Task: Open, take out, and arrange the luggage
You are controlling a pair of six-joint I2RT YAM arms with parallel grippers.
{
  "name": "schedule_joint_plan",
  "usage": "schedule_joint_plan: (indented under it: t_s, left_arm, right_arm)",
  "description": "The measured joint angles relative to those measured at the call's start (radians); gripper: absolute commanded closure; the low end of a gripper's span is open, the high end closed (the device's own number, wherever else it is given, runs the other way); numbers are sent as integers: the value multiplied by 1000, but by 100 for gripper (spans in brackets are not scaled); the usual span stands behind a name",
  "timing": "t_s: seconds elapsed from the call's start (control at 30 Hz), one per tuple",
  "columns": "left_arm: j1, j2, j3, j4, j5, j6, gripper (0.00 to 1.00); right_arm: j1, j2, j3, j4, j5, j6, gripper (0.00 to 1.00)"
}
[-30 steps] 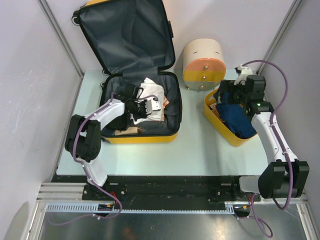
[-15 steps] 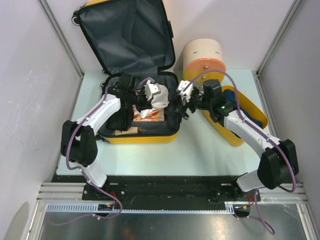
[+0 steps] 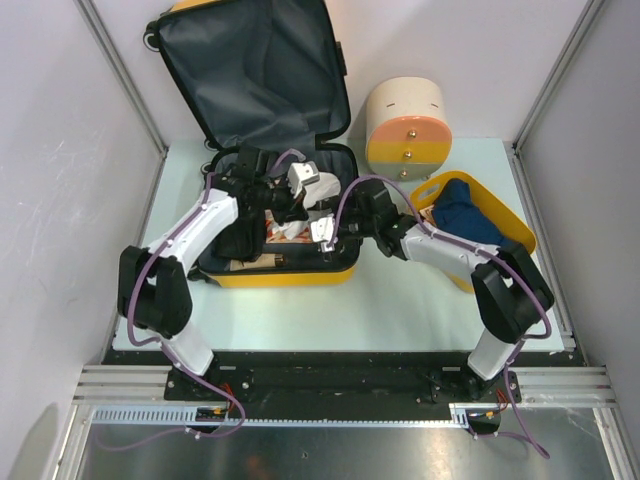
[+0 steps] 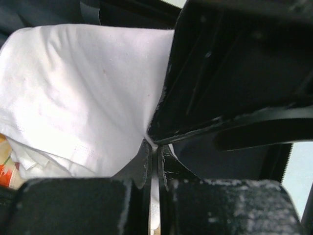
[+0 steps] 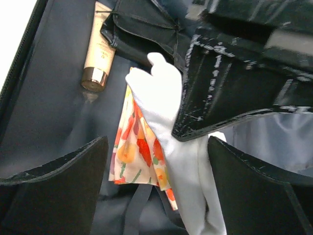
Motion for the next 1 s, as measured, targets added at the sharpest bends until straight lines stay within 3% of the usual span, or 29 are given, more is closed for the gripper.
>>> schedule_joint_plan:
  t_s: [0.3, 0.43, 0.53, 0.57, 0.6, 0.63, 0.67, 0.73, 0.83, 1.0]
  left_arm:
    - [8, -31, -9, -6, -5, -16, 100]
    - [7, -40, -26, -17, -6, -16, 100]
    - [8, -41, -26, -23, -9, -16, 98]
    - [8, -42, -27, -27, -9, -16, 94]
    - [8, -43, -27, -22, -10, -16, 90]
    - [9, -47, -27, -18, -16, -16, 79]
    - [11, -52, -27, -18, -23, -16, 68]
    - [11, -63, -27, -15, -28, -26, 41]
    - [17, -91, -24, -18, -6, -66, 28]
    - [92, -134, 45, -21, 52, -145, 23]
  right_arm:
    - [32, 66, 0, 100, 62, -159, 20]
    - [53, 108, 16, 133, 119, -192, 30]
    - [59, 129, 40, 143, 148, -206, 66]
    - [59, 134, 53, 148, 160, -202, 83]
    - [59, 135, 57, 143, 168, -206, 89]
    - [58, 135, 57, 137, 182, -204, 95]
    - [57, 135, 57, 137, 189, -198, 100]
    - [54, 134, 60, 138, 200, -189, 100]
    - [43, 133, 62, 123, 221, -167, 100]
    - [-12, 80, 62, 30, 249, -75, 100]
